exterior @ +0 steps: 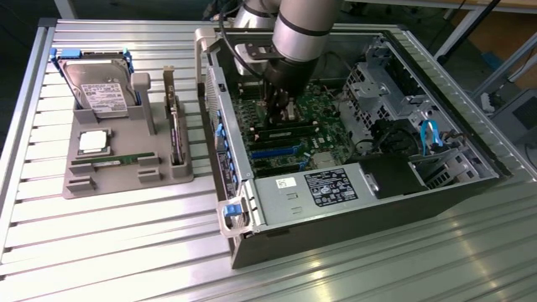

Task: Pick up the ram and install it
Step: 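Press down the ram until it locks into place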

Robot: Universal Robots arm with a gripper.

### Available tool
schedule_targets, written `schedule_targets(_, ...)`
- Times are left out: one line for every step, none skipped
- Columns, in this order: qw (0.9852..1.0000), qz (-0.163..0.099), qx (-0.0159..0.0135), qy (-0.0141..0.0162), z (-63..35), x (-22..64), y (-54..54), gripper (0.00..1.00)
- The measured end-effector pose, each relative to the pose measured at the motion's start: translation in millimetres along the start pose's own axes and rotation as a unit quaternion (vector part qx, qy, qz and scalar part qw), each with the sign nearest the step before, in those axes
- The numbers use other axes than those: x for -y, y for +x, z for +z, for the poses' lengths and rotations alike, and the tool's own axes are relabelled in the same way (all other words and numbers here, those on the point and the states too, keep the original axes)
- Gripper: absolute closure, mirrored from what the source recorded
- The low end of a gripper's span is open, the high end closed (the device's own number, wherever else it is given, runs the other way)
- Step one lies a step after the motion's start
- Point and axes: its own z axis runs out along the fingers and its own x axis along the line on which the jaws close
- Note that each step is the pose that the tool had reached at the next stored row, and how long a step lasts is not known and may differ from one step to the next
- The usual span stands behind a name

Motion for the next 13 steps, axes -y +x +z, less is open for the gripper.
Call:
schedule_targets(1.0000,0.000,0.0000,0.0000,-2.4,-0.1,0.0,0.90)
schedule_targets(1.0000,0.000,-0.0001,0.0000,-5.1,-0.2,0.0,0.90)
schedule_targets(1.0000,0.000,-0.0002,0.0000,-7.6,-0.3,0.1,0.90)
schedule_targets(1.0000,0.000,-0.0002,0.0000,-10.3,-0.3,0.1,0.90)
schedule_targets(1.0000,0.000,-0.0002,0.0000,-13.0,-0.4,0.1,0.90)
schedule_targets(1.0000,0.000,-0.0002,0.0000,-15.5,-0.5,0.1,0.90)
schedule_targets(1.0000,0.000,-0.0002,0.0000,-21.1,-0.7,0.2,0.90)
schedule_targets(1.0000,0.000,-0.0002,0.0000,-24.1,-0.8,0.2,0.90)
schedule_targets(1.0000,0.000,-0.0002,0.0000,-26.9,-0.9,0.2,0.90)
schedule_targets(1.0000,0.000,-0.0002,0.0000,-29.7,-0.9,0.2,0.90)
schedule_targets(1.0000,0.000,-0.0002,0.0000,-32.6,-1.0,0.2,0.90)
schedule_targets(1.0000,0.000,-0.0002,0.0000,-36.2,-1.1,0.3,0.90)
schedule_targets(1.0000,0.000,-0.0002,0.0000,-41.1,-1.3,0.3,0.90)
